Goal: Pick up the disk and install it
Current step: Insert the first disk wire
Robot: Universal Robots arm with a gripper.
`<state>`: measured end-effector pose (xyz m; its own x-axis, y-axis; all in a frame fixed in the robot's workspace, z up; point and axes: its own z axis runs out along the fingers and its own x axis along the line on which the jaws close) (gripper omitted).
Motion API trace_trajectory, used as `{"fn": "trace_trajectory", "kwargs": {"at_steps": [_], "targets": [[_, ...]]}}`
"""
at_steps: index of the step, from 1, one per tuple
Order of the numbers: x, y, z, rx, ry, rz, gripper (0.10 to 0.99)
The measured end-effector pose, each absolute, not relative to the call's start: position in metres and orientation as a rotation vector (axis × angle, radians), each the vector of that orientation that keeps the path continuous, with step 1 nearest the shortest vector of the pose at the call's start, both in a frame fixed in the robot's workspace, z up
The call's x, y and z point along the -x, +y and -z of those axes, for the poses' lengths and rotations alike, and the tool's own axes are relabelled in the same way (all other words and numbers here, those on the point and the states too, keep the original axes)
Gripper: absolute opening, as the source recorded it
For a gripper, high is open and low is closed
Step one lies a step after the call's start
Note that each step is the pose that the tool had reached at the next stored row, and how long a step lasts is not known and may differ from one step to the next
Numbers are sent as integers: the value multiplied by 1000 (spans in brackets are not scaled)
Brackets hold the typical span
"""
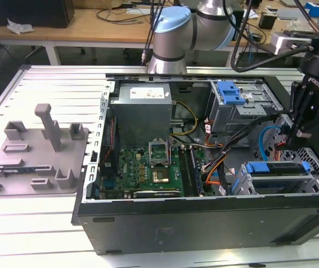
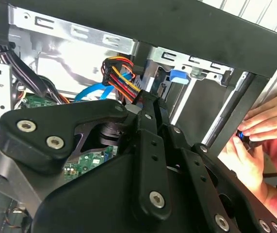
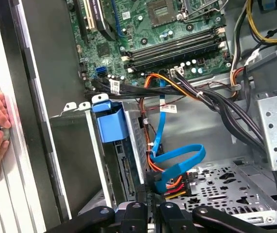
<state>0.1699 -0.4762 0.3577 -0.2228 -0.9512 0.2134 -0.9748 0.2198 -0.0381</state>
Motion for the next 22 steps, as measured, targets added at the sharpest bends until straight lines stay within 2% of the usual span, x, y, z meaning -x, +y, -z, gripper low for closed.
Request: {"fn": "trace_trajectory", "kwargs": {"at_steps": [16, 21, 22], "targets": [[-164, -490, -358, -2001, -2274, -217, 169], [-162, -496, -358, -2026, -2281, -192, 169], [-160, -509, -358, -2061, -2300, -147, 169]]}}
